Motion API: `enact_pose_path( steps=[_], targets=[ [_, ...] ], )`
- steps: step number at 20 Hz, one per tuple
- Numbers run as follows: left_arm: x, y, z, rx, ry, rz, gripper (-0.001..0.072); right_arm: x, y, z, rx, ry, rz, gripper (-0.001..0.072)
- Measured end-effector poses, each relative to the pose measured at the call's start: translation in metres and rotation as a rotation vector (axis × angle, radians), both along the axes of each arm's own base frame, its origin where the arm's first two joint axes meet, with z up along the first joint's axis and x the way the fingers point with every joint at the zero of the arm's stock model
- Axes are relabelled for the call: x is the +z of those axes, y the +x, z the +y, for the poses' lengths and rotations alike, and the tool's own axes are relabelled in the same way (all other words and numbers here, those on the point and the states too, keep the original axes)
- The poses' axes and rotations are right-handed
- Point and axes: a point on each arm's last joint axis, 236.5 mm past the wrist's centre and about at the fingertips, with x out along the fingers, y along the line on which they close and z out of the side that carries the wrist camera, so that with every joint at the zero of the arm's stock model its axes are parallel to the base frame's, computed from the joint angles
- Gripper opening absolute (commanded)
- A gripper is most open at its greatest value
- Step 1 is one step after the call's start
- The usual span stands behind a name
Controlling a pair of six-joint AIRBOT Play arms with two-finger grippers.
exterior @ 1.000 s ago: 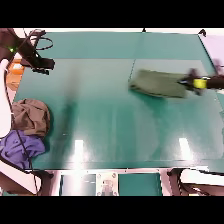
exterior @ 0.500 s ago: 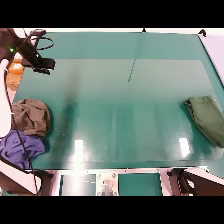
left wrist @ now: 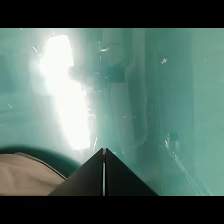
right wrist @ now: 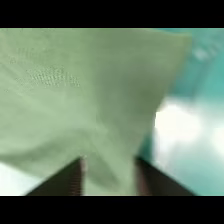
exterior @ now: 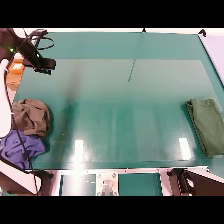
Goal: Fold the shirts.
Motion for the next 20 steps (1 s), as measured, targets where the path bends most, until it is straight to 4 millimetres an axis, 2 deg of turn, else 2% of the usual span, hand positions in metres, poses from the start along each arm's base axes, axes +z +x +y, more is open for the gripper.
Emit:
enact_pose_path(
  steps=[1,2,3,5,7,9,10,12,15,17,20],
  targets=[
    [0.002,-0.001,0.000,-0.005,0.001,-0.001,0.0023,0.019,0.002,-0.004,-0.019,-0.008,0.000,0.0138],
    [0.006,-0.002,0.000,-0.010,0.003,-0.006,0.0023,0.041,0.010,-0.009,-0.027,-0.037,-0.016,0.0063],
    [0.010,-0.005,0.000,-0.011,0.002,-0.009,0.0023,0.063,0.026,-0.012,-0.020,-0.075,-0.053,0.0017],
    [0.020,-0.014,-0.004,-0.012,-0.014,-0.006,0.0022,0.108,0.073,-0.006,0.063,-0.162,-0.150,0.0016],
    [0.028,-0.028,-0.015,-0.015,-0.063,0.002,0.0022,0.145,0.129,0.024,0.224,-0.236,-0.251,0.0015],
    [0.035,-0.050,-0.029,-0.021,-0.121,0.014,0.0022,0.165,0.174,0.076,0.430,-0.270,-0.323,0.0015],
    [0.036,-0.064,-0.036,-0.020,-0.143,0.024,0.0022,0.170,0.189,0.107,0.532,-0.279,-0.349,0.0015],
    [0.033,-0.099,-0.047,-0.012,-0.175,0.045,0.0022,0.163,0.203,0.171,0.733,-0.277,-0.368,0.0015],
    [0.018,-0.157,-0.061,0.009,-0.209,0.073,0.0023,0.128,0.190,0.259,0.983,-0.225,-0.365,0.0015],
    [0.004,-0.191,-0.066,0.030,-0.221,0.089,0.0023,0.106,0.178,0.298,1.100,-0.198,-0.358,0.0016],
    [-0.007,-0.219,-0.067,0.047,-0.229,0.095,0.0023,0.090,0.161,0.337,1.230,-0.161,-0.358,0.0023]
  ],
)
